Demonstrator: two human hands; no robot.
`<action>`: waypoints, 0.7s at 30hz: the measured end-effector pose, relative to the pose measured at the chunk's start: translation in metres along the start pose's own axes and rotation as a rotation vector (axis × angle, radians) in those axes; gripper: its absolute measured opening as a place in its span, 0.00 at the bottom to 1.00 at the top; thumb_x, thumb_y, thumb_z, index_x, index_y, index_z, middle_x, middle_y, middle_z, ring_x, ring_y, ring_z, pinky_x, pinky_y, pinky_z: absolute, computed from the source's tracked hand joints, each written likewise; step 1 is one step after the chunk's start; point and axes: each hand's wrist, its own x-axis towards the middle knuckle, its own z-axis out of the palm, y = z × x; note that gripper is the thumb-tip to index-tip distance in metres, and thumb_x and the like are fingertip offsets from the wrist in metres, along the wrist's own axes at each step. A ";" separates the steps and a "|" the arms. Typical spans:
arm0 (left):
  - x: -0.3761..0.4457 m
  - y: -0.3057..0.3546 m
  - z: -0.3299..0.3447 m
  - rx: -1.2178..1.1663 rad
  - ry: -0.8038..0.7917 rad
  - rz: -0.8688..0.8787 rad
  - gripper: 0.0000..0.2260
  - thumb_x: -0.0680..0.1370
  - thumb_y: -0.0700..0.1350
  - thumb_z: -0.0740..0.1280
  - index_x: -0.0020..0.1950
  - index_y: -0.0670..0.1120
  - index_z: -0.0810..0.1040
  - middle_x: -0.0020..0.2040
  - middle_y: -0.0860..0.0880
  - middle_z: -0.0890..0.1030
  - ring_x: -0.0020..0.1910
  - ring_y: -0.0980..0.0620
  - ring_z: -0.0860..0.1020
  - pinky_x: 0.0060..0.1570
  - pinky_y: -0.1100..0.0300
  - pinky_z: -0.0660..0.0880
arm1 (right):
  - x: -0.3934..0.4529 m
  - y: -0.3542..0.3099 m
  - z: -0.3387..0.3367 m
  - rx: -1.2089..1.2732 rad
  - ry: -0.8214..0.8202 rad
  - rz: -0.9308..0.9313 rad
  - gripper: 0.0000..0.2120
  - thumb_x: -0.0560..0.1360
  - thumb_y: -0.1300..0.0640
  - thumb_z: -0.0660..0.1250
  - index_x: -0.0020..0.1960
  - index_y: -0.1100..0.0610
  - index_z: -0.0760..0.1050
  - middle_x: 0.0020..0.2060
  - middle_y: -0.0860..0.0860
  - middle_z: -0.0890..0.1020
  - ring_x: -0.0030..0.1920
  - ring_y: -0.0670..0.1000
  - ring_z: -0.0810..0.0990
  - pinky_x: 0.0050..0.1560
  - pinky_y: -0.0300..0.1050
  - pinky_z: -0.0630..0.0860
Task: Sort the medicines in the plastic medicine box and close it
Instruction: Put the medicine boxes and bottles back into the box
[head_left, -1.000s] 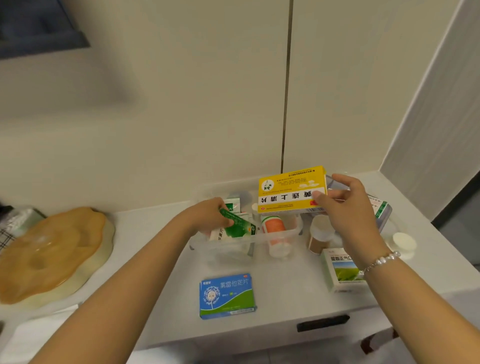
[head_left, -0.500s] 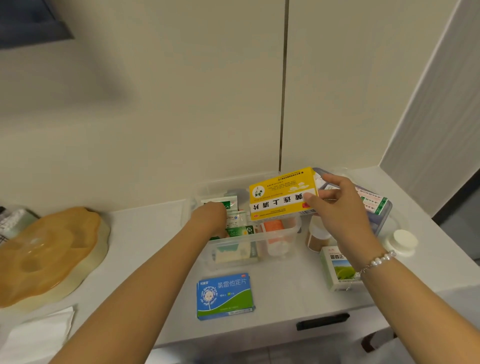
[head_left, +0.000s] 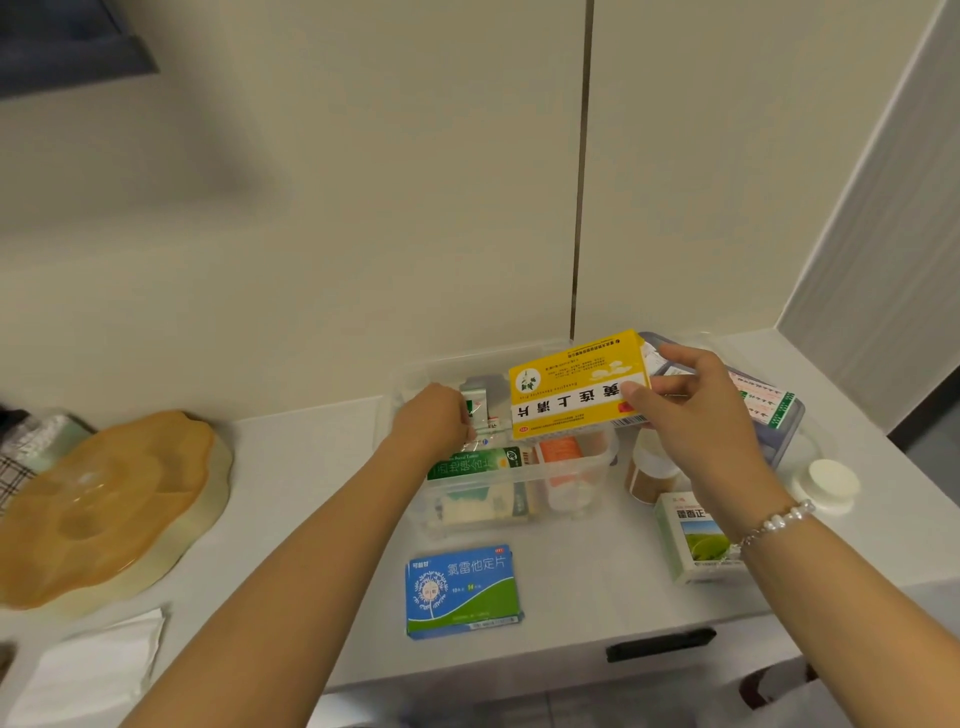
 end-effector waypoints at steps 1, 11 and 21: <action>0.000 0.000 -0.001 -0.013 0.006 -0.003 0.08 0.73 0.43 0.69 0.50 0.40 0.82 0.50 0.42 0.82 0.48 0.45 0.79 0.44 0.56 0.74 | 0.000 0.000 0.000 0.001 0.002 -0.003 0.19 0.71 0.58 0.70 0.58 0.49 0.67 0.39 0.45 0.82 0.40 0.40 0.80 0.35 0.34 0.71; -0.006 0.003 -0.015 0.046 0.199 0.019 0.07 0.75 0.41 0.63 0.48 0.42 0.80 0.49 0.42 0.82 0.47 0.43 0.79 0.43 0.53 0.74 | -0.002 -0.001 0.006 -0.033 -0.015 -0.045 0.16 0.71 0.59 0.70 0.53 0.46 0.68 0.36 0.41 0.78 0.35 0.37 0.78 0.24 0.25 0.70; -0.005 0.001 -0.022 -0.040 0.133 -0.004 0.05 0.75 0.39 0.65 0.45 0.43 0.81 0.50 0.43 0.82 0.48 0.44 0.79 0.47 0.53 0.76 | -0.001 -0.006 0.029 -0.352 -0.185 -0.138 0.12 0.73 0.55 0.67 0.56 0.50 0.74 0.35 0.46 0.80 0.32 0.36 0.76 0.23 0.24 0.67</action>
